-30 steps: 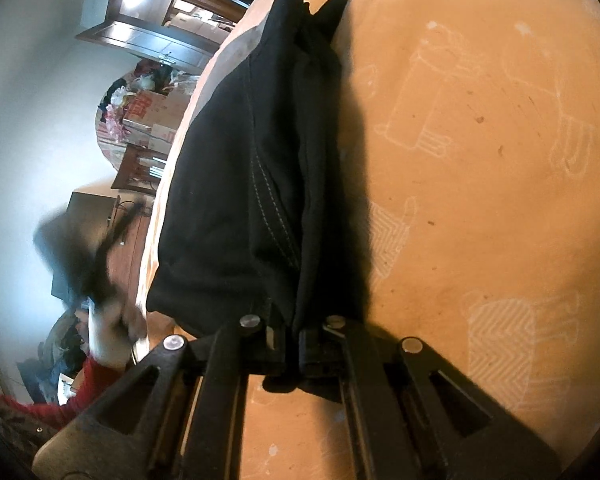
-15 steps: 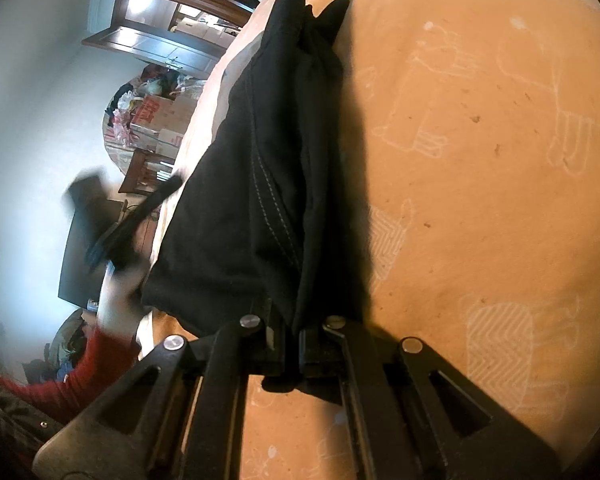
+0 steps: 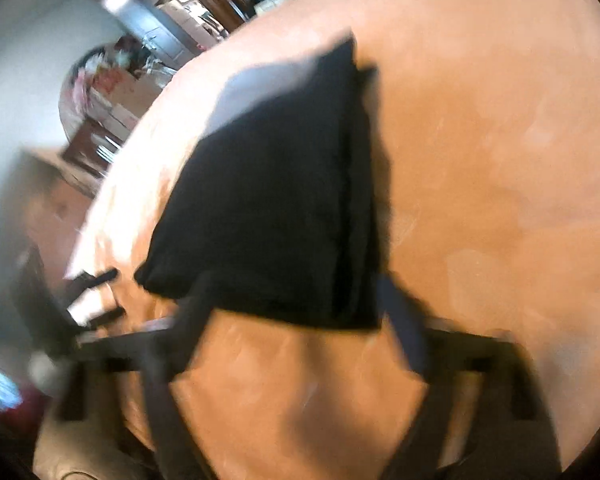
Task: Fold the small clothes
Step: 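Release the jacket and lift both grippers away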
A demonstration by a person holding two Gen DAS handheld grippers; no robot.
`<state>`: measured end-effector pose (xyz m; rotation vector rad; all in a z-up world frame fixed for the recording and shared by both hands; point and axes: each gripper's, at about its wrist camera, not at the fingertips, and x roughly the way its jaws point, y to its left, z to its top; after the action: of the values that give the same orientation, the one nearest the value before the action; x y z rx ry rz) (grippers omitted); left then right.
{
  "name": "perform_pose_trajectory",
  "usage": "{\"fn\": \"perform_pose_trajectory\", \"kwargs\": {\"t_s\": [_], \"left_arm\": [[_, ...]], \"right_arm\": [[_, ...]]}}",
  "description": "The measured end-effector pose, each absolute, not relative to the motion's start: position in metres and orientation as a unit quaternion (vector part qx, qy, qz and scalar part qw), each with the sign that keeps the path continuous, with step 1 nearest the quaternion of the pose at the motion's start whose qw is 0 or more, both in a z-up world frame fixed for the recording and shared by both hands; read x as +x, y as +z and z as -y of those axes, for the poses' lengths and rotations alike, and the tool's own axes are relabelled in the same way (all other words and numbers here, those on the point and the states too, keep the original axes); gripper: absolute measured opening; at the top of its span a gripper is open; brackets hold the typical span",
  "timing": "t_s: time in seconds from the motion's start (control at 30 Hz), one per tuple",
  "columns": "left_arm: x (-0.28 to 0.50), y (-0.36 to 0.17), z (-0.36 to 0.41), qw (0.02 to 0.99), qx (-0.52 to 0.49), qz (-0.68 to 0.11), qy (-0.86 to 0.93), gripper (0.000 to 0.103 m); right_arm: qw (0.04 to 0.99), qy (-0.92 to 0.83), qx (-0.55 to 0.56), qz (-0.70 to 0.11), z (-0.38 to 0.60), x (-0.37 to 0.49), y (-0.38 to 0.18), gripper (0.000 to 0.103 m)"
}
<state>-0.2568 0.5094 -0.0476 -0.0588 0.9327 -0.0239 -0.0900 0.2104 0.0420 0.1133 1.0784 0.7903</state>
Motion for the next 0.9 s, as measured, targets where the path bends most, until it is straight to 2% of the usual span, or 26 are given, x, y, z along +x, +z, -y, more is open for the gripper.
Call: {"fn": "perform_pose_trajectory", "kwargs": {"t_s": [0.13,0.2,0.3,0.47,0.73,0.9], "left_arm": [[-0.281,-0.059,-0.540,0.880,-0.063,-0.462,0.091,0.085],[-0.277,-0.078,-0.548,0.858,-0.072,-0.492,0.126,0.098],[-0.267,-0.098,-0.543,0.846,-0.069,-0.509,0.144,0.103],[-0.268,-0.102,-0.539,0.850,-0.088,-0.495,0.156,0.103],[-0.275,-0.098,-0.551,0.859,-0.090,-0.477,0.164,0.103],[-0.274,-0.101,-0.554,0.865,-0.098,-0.467,0.157,0.103]], "right_arm": [[0.833,0.314,-0.062,-0.452,-0.213,-0.152,0.060,0.097],[0.835,0.295,-0.091,-0.457,-0.219,-0.177,0.050,0.100],[0.836,0.258,-0.131,-0.466,-0.223,-0.198,0.029,0.100],[0.833,0.234,-0.122,-0.486,-0.211,-0.214,0.001,0.103],[0.846,0.239,-0.111,-0.463,-0.207,-0.223,0.000,0.103],[0.840,0.243,-0.096,-0.476,-0.207,-0.212,-0.001,0.103]]}}
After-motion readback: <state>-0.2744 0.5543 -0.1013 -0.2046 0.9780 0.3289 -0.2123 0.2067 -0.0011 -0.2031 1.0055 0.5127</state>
